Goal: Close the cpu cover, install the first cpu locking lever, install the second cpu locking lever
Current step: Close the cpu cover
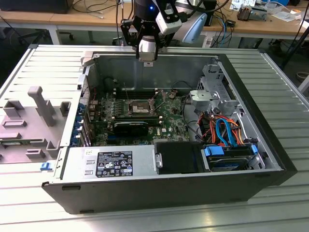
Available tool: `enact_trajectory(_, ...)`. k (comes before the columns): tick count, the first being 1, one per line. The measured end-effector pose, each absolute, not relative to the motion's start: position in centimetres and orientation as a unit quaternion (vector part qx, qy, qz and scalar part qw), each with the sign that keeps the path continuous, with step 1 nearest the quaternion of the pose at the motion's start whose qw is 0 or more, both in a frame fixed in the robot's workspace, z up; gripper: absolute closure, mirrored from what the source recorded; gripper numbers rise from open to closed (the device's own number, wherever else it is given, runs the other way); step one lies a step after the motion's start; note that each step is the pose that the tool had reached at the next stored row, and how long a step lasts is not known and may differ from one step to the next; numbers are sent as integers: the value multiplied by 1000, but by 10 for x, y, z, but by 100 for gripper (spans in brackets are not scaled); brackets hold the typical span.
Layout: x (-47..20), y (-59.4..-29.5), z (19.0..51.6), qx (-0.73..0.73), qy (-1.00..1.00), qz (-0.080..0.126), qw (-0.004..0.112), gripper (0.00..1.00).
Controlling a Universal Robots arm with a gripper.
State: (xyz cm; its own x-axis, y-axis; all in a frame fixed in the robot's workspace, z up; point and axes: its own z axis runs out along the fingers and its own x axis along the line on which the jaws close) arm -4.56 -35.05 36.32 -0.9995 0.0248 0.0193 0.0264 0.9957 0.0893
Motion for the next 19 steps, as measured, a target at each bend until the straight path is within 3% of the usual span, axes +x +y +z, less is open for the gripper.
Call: enact_trajectory(19,-50,-350,357,-13,-999,-45,9,45)
